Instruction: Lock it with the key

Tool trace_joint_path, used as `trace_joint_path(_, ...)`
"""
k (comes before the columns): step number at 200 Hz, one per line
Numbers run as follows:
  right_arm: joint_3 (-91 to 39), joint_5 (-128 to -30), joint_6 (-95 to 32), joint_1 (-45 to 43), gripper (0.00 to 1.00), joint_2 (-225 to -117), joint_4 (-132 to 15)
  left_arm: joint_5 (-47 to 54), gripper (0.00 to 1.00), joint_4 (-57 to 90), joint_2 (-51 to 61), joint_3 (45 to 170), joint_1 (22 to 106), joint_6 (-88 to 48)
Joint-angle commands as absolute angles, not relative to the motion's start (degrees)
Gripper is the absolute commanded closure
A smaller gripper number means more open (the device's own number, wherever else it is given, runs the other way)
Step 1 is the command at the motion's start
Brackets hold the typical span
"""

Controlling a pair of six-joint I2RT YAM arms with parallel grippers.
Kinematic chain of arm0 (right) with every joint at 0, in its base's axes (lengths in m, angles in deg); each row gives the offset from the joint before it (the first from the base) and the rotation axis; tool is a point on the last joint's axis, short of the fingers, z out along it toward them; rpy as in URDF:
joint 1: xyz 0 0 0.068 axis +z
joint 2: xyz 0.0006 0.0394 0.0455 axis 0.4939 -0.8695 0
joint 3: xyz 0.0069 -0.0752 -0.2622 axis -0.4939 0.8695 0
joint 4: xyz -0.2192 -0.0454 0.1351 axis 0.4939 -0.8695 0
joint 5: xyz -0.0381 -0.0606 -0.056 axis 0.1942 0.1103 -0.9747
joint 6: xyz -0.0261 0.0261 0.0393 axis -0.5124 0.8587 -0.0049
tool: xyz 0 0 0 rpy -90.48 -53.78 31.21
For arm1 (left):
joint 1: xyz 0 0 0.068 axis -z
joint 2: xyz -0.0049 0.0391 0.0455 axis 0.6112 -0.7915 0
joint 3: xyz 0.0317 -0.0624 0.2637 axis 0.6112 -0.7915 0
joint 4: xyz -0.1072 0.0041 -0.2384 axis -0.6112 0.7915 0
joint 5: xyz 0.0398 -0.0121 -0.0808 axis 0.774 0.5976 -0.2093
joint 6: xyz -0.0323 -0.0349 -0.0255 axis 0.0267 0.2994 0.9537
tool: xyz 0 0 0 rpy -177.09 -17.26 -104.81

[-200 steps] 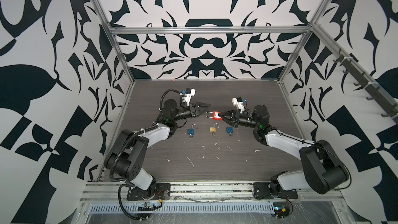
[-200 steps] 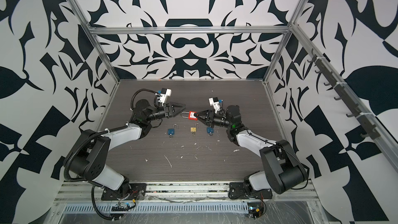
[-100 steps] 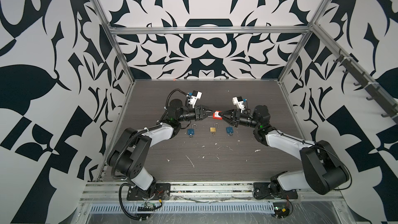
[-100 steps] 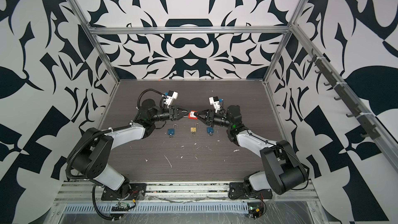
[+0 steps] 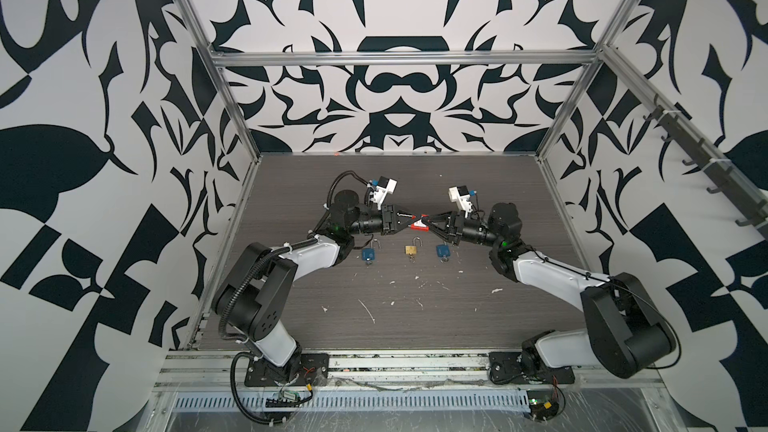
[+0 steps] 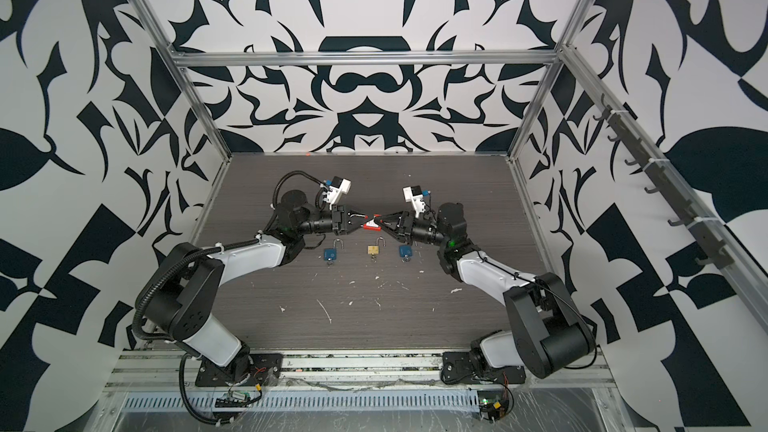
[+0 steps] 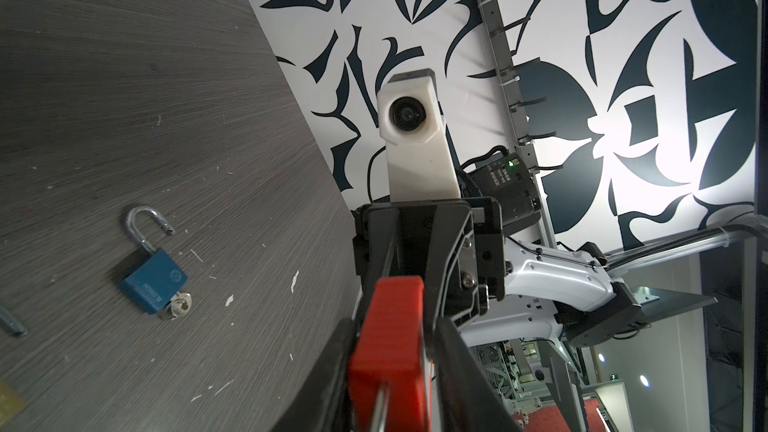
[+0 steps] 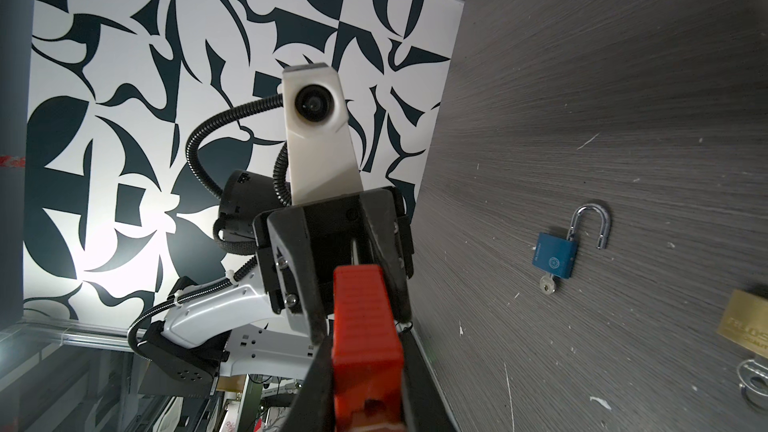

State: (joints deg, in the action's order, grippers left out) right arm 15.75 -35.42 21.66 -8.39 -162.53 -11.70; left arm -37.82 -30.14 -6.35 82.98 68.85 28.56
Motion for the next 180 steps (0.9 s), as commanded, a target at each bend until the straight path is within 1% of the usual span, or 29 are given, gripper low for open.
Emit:
trace_joint_path(1,13.60,-36.18,19.81,-8.32,1.00,-160.67,-11.37,-39.81,0.66,-31.30,-6.70,85.56,69.50,29.14)
trace_joint_path(14,13.62,-36.82,19.53,-8.32,1.00,-160.68,-11.88,-39.76,0.68,-31.30,-6.74,85.74,69.69,29.22)
trace_joint_path(33,13.58,-37.25,19.34,-8.38,1.00,-160.94,-11.77,-39.81,0.75,-31.30,-6.85,85.83,69.93,29.30)
trace_joint_path(51,13.62,-37.77,19.17,-8.32,1.00,-161.09,-12.08,-39.78,0.85,-31.84,-7.12,85.77,70.03,29.82)
trace_joint_path(56,13.62,-37.99,19.17,-8.43,1.00,-161.07,-12.24,-39.80,0.89,-32.26,-7.30,85.74,70.02,30.03)
trace_joint_path(60,13.69,-38.10,19.09,-8.42,0.97,-160.95,-12.37,-39.77,0.93,-32.47,-7.36,85.82,70.06,30.14)
trace_joint_path(64,13.63,-38.16,19.00,-8.43,0.94,-160.96,-12.69,-39.66,1.00,-32.40,-7.53,85.88,70.02,30.18)
trace_joint_path(67,13.63,-38.26,18.94,-8.42,0.89,-160.93,-12.96,-39.53,1.00,-32.36,-7.62,85.92,70.02,30.27)
trace_joint_path(74,13.47,-38.22,18.59,-8.57,0.75,-160.81,-14.01,-39.10,1.00,-31.98,-7.83,86.06,69.92,30.28)
trace_joint_path(80,13.37,-38.37,18.30,-8.88,0.67,-160.55,-15.61,-39.02,1.00,-31.15,-8.07,86.35,69.61,30.20)
trace_joint_path(96,14.15,-38.64,19.65,-10.80,0.55,-159.48,-16.89,-38.87,1.00,-31.32,-8.20,86.44,68.59,30.12)
trace_joint_path(112,15.85,-38.12,22.57,-13.91,0.49,-157.74,-17.26,-40.15,1.00,-31.88,-8.19,86.88,67.39,30.35)
trace_joint_path(127,17.41,-37.50,25.40,-16.05,0.47,-155.67,-17.30,-40.68,1.00,-31.80,-7.69,87.02,66.65,29.74)
trace_joint_path(146,18.79,-37.25,29.31,-16.81,0.47,-153.16,-18.93,-41.21,1.00,-27.75,-7.10,87.92,66.49,26.89)
trace_joint_path(180,21.50,-37.19,40.03,-16.75,0.54,-151.33,-16.25,-42.59,1.00,-26.15,-7.55,88.52,66.50,25.35)
